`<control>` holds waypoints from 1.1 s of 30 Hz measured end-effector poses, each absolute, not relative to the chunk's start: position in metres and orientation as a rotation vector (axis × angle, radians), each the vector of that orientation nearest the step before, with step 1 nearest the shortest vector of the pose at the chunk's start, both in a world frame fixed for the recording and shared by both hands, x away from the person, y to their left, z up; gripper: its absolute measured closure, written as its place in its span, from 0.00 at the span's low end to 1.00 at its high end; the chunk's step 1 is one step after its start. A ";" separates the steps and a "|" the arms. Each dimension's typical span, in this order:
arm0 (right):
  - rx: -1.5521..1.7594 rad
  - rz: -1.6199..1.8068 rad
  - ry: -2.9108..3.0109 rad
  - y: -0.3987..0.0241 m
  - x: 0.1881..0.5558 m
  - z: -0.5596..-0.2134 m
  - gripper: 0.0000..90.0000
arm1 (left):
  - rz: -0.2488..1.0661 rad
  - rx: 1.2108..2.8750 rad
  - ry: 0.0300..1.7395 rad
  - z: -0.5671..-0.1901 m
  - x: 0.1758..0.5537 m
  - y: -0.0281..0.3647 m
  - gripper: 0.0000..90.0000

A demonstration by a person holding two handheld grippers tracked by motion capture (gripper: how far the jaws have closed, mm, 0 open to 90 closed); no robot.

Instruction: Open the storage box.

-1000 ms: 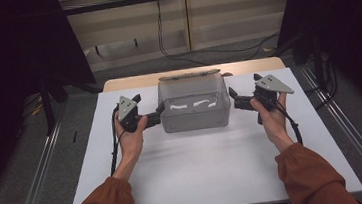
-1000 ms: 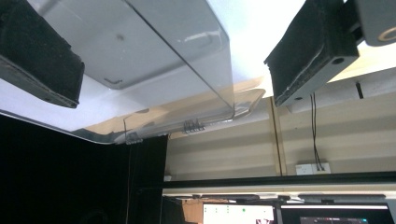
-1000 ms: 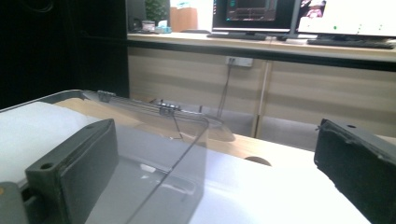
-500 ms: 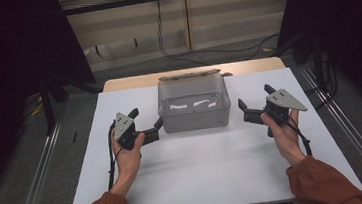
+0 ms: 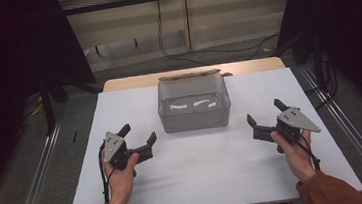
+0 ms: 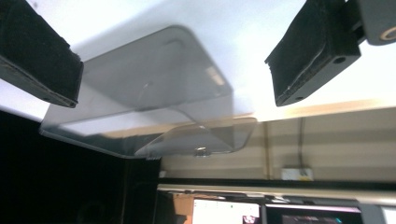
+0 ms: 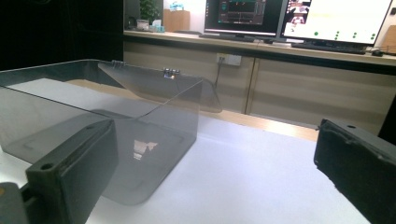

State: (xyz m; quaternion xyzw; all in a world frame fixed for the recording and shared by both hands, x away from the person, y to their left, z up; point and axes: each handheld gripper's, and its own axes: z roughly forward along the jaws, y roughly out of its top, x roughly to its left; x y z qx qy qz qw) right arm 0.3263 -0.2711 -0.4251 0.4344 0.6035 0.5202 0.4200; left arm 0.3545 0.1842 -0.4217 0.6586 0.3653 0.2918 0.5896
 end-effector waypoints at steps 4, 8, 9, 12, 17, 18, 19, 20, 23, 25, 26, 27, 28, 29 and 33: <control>1.088 1.301 1.495 -0.275 0.316 -0.428 0.00 | 0.686 1.515 0.882 -0.423 0.344 0.193 0.03; 1.087 1.306 1.483 -0.279 0.306 -0.427 0.00 | 0.702 1.552 0.890 -0.423 0.339 0.199 0.03; 1.094 1.307 1.480 -0.280 0.303 -0.427 0.00 | 0.709 1.554 0.891 -0.423 0.337 0.200 0.03; 1.100 1.306 1.475 -0.283 0.298 -0.428 0.00 | 0.709 1.550 0.904 -0.423 0.333 0.203 0.03; 1.116 1.290 1.469 -0.291 0.286 -0.431 0.00 | 0.718 1.528 0.966 -0.424 0.319 0.211 0.03; 1.126 1.289 1.462 -0.293 0.284 -0.432 0.00 | 0.713 1.508 0.986 -0.423 0.315 0.212 0.03; 1.131 1.287 1.456 -0.294 0.282 -0.433 0.00 | 0.713 1.492 0.995 -0.421 0.311 0.212 0.03; 1.139 1.278 1.459 -0.295 0.279 -0.434 0.00 | 0.717 1.495 0.984 -0.420 0.308 0.212 0.03; 1.170 1.276 1.473 -0.298 0.273 -0.438 0.00 | 0.736 1.500 0.960 -0.423 0.305 0.216 0.03; 1.169 1.264 1.467 -0.300 0.267 -0.439 0.00 | 0.748 1.493 0.978 -0.426 0.305 0.220 0.03; 1.167 1.264 1.468 -0.301 0.264 -0.439 0.00 | 0.743 1.502 0.985 -0.428 0.306 0.222 0.03; 1.170 1.263 1.466 -0.301 0.261 -0.440 0.00 | 0.745 1.509 0.995 -0.430 0.306 0.223 0.03; 1.170 1.263 1.466 -0.301 0.261 -0.440 0.00 | 0.745 1.509 0.995 -0.430 0.306 0.223 0.03; 1.152 1.266 1.475 -0.302 0.259 -0.441 0.00 | 0.750 1.521 0.997 -0.432 0.307 0.223 0.03; 1.149 1.266 1.496 -0.298 0.264 -0.443 0.00 | 0.723 1.548 0.985 -0.433 0.311 0.219 0.03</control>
